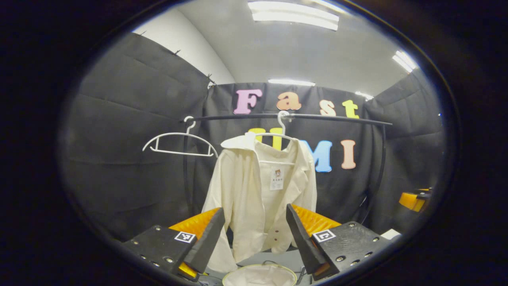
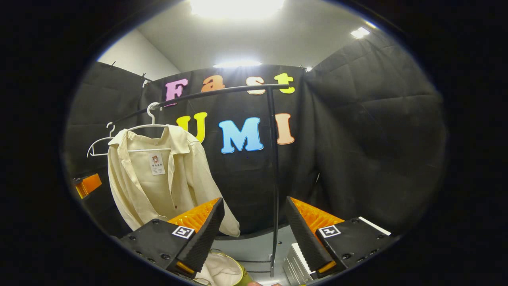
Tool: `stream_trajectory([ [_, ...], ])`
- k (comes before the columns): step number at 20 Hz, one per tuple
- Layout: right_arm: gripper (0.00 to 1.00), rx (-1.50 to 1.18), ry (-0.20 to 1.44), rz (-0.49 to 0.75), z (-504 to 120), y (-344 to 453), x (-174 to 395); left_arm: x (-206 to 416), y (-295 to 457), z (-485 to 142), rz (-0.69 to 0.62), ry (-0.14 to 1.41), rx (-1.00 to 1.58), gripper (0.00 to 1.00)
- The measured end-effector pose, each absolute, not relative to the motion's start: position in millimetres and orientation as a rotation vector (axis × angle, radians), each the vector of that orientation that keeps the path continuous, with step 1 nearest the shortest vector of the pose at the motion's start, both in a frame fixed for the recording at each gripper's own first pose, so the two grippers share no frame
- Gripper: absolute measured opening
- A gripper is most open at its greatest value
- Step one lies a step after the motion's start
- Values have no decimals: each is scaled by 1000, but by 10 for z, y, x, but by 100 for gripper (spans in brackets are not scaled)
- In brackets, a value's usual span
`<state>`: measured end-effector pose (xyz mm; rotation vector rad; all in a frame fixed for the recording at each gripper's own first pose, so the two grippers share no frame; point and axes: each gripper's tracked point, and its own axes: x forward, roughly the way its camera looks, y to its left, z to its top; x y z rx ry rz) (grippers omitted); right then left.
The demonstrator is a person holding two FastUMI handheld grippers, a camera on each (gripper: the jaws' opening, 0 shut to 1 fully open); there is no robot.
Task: Grasp the clothes on the hanger with both hands and then place them into the laundry hamper below.
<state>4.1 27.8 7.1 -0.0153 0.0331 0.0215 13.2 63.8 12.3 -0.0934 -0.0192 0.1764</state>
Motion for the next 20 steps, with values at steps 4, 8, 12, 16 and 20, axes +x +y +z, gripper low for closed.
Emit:
stream_trajectory([
  [4,97,-43,14,50,194,321,109,259,769,308,191,-58,-79,91],
  [8,97,-28,25,62,182,333,300,545,758,346,224,-37,-109,91],
  [12,93,-5,27,100,139,414,606,870,799,455,285,-21,-97,91],
  [16,97,0,4,105,178,400,950,1266,887,527,338,-12,-57,91],
  [20,92,43,6,145,179,490,1302,1644,977,447,397,12,-30,92],
])
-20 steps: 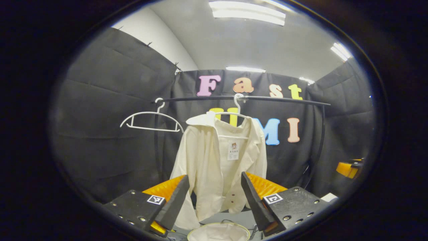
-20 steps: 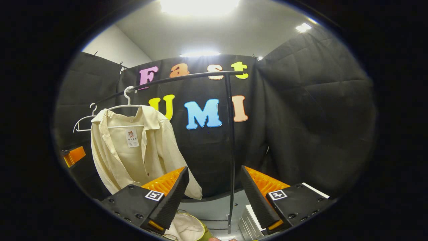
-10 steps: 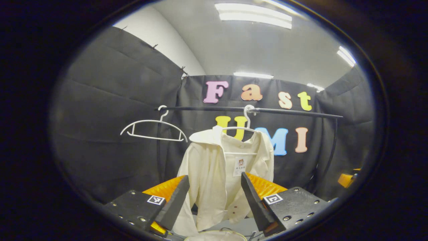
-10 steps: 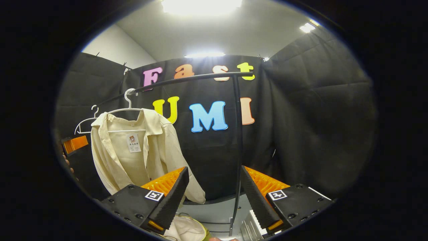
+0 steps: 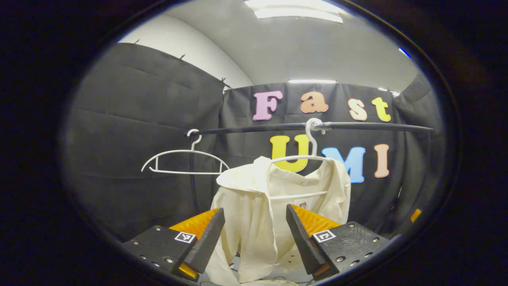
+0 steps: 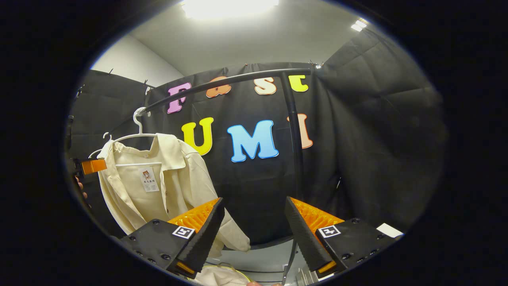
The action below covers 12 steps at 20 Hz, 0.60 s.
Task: Grasp the clothes on the hanger with both hands and then place them into the laundry hamper below.
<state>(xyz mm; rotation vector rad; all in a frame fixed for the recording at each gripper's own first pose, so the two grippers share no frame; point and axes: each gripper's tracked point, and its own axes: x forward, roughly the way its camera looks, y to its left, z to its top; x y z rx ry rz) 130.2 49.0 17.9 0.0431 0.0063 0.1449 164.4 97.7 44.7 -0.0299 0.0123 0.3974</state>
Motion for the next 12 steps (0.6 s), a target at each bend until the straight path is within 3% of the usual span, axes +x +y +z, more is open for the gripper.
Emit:
stream_trajectory([
  [1,97,36,3,161,180,530,1360,1738,1000,404,418,26,-21,91],
  [3,92,-1,-18,177,208,531,1458,1905,997,338,433,42,-8,91],
  [4,97,-16,-27,184,212,514,1513,1990,1008,330,445,43,-1,91],
  [6,92,-17,-21,203,174,529,1616,2134,1057,287,477,46,11,91],
  [7,97,-11,-6,215,138,556,1653,2199,1082,264,489,47,14,91],
  [9,93,-3,11,236,99,590,1723,2263,1176,269,524,33,20,92],
  [12,97,-9,12,258,77,603,1776,2322,1250,236,570,28,28,92],
])
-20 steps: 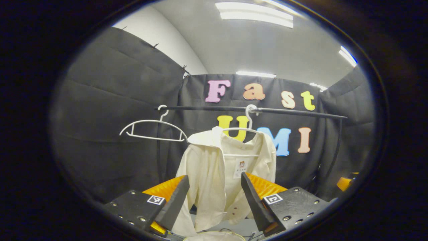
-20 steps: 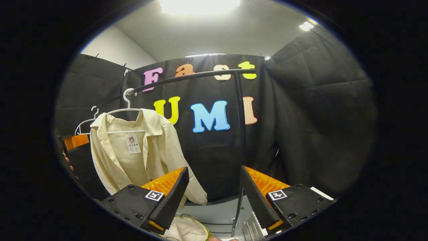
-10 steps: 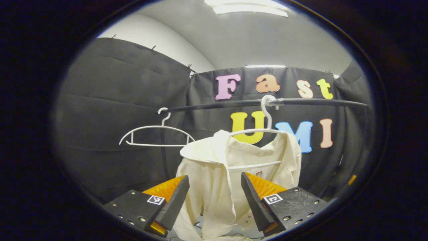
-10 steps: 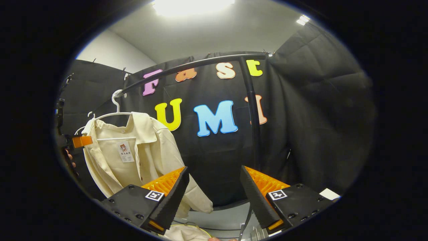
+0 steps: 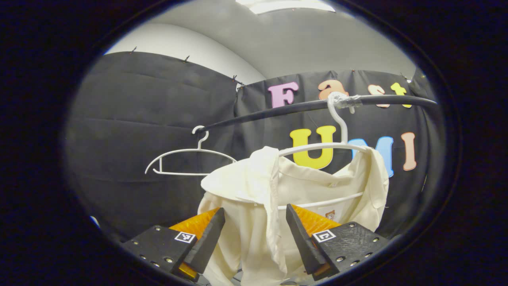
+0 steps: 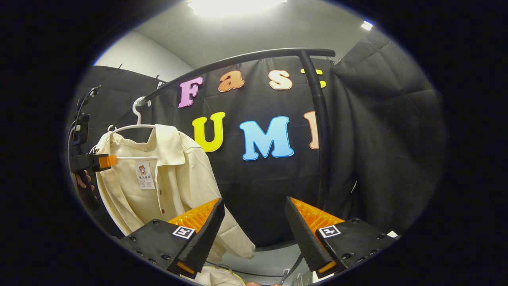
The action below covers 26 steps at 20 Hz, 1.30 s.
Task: Grasp the clothes on the hanger with both hands and then place them into the laundry hamper below.
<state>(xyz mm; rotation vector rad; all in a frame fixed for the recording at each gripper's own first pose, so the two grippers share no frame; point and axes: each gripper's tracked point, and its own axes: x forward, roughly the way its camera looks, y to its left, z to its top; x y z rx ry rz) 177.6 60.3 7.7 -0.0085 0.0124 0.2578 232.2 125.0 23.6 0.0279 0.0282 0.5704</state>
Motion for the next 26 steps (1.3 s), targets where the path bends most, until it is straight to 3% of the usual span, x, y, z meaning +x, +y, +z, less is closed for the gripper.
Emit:
stream_trajectory([
  [2,92,-7,30,283,29,685,1875,2359,1254,222,592,33,55,91],
  [5,97,-7,48,318,-26,778,1908,2346,1281,204,609,38,92,70],
  [7,97,-4,62,342,-62,836,1946,2345,1292,196,616,44,110,71],
  [9,97,-4,75,366,-101,894,2016,2396,1258,183,616,48,112,37],
  [10,97,-6,78,376,-106,917,2057,2394,1271,208,637,47,126,32],
  [12,97,-10,86,396,-140,960,2092,2381,1246,232,634,32,114,4],
  [17,93,-5,153,507,-380,1234,2041,2235,1260,268,602,16,-12,1],
  [18,97,1,172,537,-419,1316,2016,2215,1260,305,604,19,-9,1],
  [22,97,-12,191,651,-468,1668,1797,2020,1192,542,595,0,27,1],
  [26,98,14,149,725,-197,2087,1564,2009,1194,680,552,-25,9,1],
])
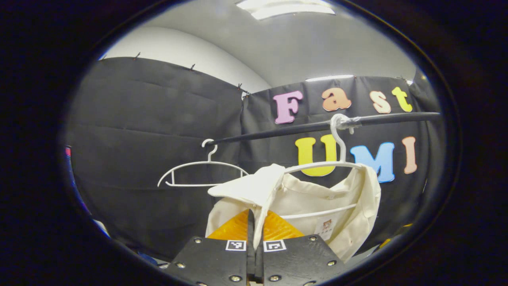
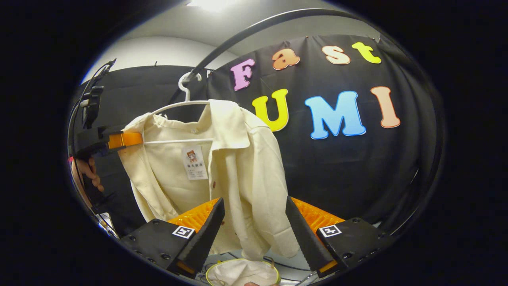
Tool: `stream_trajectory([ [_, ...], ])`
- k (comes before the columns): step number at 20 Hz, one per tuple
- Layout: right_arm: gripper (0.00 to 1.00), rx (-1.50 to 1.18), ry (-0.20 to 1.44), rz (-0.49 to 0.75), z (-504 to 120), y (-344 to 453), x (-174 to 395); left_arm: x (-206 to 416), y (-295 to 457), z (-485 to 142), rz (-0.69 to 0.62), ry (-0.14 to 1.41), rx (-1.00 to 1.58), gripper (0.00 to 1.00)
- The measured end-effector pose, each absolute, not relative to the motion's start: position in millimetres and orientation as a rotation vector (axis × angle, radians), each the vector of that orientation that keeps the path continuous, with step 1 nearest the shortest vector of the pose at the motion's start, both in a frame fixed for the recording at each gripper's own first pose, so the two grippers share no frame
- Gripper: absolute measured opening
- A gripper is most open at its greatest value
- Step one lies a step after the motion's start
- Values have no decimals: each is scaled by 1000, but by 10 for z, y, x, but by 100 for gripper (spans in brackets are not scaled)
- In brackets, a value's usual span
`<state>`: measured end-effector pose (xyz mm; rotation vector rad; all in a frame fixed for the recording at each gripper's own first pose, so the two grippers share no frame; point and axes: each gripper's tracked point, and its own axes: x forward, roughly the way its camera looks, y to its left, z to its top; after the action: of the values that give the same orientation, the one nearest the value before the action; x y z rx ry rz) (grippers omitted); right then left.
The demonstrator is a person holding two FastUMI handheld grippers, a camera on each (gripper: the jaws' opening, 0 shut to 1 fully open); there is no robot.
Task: Grasp the clothes on the hanger with both hands and then place them into the laundry hamper below.
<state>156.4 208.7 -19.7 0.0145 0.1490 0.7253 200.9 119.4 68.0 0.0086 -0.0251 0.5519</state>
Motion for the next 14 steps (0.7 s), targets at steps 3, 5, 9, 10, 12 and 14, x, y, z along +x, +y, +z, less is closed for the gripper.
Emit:
stream_trajectory([
  [3,93,52,114,775,48,2451,1368,1982,1187,634,487,-23,-52,2],
  [5,98,57,99,755,152,2597,1383,1975,1207,621,447,-19,-63,1],
  [9,98,57,123,674,126,2857,1531,1987,1219,592,381,-16,-87,2],
  [10,98,54,131,651,130,2901,1564,1977,1220,578,368,-15,-97,0],
  [12,98,45,121,615,171,2979,1655,1973,1213,566,351,-15,-115,0],
  [14,98,28,101,578,218,3031,1759,1958,1235,605,343,-24,-116,0],
])
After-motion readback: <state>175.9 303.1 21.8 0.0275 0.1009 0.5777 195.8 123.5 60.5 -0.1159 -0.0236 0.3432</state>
